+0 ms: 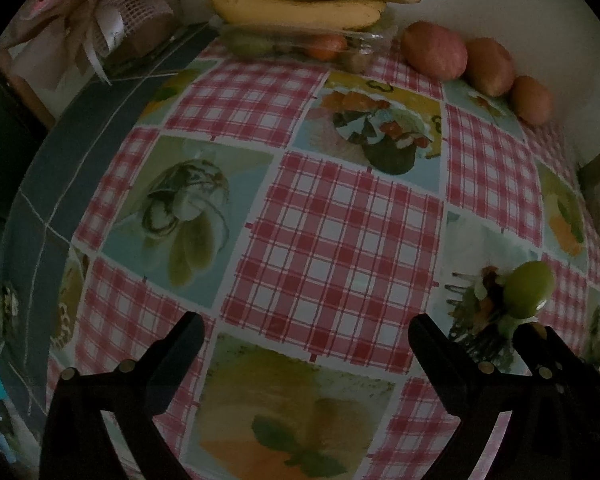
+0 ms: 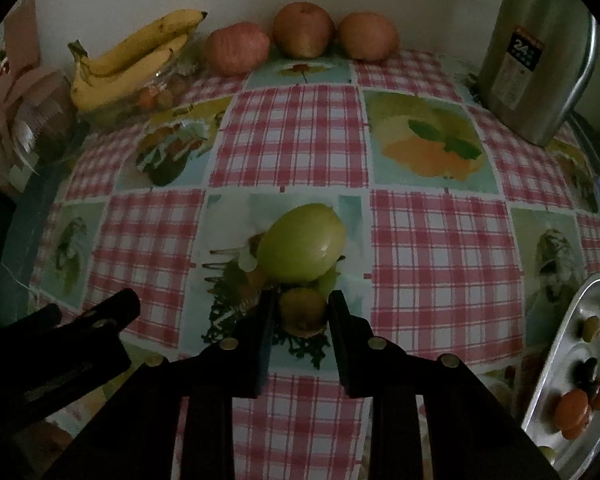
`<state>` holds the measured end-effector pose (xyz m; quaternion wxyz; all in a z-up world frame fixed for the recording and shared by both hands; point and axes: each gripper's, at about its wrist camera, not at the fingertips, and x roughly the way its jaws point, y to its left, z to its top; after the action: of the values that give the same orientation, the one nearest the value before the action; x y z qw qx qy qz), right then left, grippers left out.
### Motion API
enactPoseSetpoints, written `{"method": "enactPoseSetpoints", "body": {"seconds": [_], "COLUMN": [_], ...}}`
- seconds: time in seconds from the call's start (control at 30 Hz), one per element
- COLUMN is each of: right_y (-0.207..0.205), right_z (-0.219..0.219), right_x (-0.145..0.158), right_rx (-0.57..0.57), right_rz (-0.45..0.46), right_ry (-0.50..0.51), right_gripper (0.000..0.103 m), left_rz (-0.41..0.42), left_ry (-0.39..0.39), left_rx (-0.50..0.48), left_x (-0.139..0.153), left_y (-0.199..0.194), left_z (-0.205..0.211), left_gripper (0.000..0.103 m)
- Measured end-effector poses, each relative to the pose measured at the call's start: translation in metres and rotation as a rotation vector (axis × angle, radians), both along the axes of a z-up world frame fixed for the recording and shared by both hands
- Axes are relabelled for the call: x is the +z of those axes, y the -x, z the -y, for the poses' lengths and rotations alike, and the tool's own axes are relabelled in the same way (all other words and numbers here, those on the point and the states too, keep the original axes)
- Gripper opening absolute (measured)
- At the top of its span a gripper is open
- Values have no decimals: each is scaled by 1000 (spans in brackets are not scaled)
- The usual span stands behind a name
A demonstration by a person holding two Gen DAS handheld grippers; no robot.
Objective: Organize fruits
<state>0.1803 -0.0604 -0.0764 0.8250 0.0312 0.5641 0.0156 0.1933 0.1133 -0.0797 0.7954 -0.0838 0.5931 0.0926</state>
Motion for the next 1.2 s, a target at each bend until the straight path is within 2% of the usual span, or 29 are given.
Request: {"method": "enactPoseSetpoints", "body": {"seconds": [0.17,0.43,0.8,0.93,1.2], "right_y": [-1,-3,0,1,1], "right_z": [12,47,103,113,127], "right_x": [13,30,42,41,36], "right_rx": [-22,-84,-182,-194,-205], "right_rz": [-5,16,32,31,21], "right_ry": [-24,-51,-32,-49,-70], "right_gripper": [28,28,28,28,28], "left_rz": [20,95,158,204,258], "left_ry": [41,76,121,177,96], "left_rx": [0,-11,-125,-161,-271], "left_x": [2,11,13,15,11], "left_y": [-1,-2,-4,-8,-17], "left_z": [7,28,74,95,145], "left_gripper": [103,103,103,103,102]}}
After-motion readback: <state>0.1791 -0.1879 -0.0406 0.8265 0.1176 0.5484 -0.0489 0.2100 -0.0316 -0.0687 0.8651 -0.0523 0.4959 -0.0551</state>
